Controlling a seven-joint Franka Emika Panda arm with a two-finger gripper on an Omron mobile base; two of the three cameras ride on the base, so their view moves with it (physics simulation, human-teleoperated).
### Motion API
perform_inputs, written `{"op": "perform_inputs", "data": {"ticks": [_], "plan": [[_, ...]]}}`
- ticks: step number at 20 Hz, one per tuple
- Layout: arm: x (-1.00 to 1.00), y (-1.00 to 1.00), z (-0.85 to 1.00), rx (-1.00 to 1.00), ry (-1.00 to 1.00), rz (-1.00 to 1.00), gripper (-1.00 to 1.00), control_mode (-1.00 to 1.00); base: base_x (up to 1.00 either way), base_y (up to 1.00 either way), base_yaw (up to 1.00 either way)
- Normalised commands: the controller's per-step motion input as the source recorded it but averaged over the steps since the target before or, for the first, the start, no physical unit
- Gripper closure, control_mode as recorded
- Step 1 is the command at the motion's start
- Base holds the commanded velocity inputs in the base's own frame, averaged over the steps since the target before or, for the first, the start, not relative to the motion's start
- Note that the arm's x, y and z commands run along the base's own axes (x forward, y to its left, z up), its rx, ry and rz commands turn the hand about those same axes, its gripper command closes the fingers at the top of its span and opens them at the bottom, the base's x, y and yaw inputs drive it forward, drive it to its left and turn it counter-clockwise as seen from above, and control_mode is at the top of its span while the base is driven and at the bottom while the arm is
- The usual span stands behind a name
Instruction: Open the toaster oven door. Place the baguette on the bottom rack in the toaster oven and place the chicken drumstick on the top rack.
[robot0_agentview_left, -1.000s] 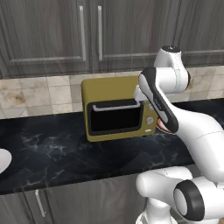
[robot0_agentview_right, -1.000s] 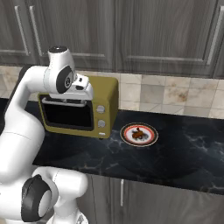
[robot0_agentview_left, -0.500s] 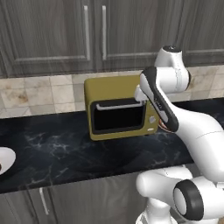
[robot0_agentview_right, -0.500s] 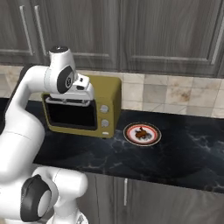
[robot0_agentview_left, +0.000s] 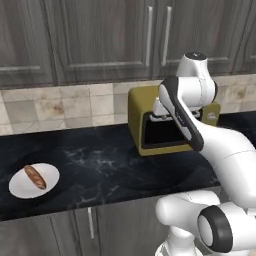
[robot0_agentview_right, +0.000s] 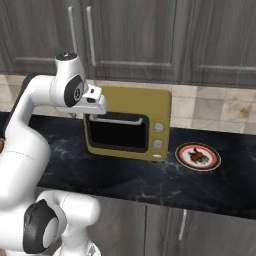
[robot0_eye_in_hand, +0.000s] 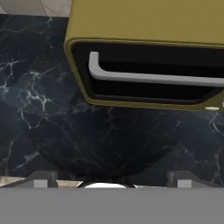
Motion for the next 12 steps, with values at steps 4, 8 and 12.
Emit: {"op": "perform_inputs", "data": {"ticks": [4,8,12], "plan": [[0.0,0.0,0.0,0.0,0.0,0.0,-1.0,1.0,0.01,0.55,0.0],[0.0,0.0,0.0,0.0,0.0,0.0,-1.0,1.0,0.15,0.58,0.0],[0.0,0.0,0.0,0.0,0.0,0.0,-1.0,1.0,0.17,0.57,0.0]]}}
